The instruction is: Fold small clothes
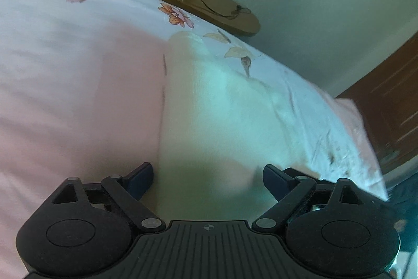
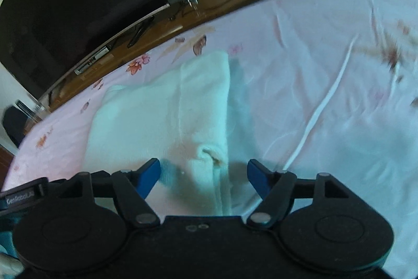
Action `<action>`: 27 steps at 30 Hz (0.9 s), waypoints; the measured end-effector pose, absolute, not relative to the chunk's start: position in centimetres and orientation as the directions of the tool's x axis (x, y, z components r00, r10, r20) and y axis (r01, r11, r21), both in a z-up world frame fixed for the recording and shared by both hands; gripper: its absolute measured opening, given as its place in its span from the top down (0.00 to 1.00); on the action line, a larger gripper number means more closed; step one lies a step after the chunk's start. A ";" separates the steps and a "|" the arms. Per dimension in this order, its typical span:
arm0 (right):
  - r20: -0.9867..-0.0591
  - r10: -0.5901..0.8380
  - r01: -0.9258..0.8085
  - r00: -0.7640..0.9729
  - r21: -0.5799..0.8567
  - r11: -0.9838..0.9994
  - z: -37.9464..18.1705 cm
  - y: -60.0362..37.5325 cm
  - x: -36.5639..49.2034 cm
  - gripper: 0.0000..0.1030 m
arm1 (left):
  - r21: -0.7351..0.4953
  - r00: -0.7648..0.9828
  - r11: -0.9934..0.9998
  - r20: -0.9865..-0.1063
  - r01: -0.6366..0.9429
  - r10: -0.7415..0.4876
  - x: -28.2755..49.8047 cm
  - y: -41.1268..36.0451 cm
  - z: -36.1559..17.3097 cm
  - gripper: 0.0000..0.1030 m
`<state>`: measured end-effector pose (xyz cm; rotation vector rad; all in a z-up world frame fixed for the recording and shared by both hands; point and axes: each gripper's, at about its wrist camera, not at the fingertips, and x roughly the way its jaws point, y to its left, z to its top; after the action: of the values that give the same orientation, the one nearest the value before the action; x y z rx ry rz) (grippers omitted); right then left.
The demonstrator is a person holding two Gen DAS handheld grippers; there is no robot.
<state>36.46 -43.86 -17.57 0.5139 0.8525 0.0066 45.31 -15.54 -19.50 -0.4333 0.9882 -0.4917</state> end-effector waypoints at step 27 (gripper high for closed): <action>-0.592 0.312 0.047 0.744 0.511 0.858 -14.2 -40.3 36.8 0.71 | -0.522 0.546 0.826 -0.637 0.213 -0.544 43.6 -15.5 -16.1 0.62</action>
<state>36.82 -40.30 -14.22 0.5300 0.7257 0.1528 43.59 -15.50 -16.10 -0.4114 0.8870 -0.4638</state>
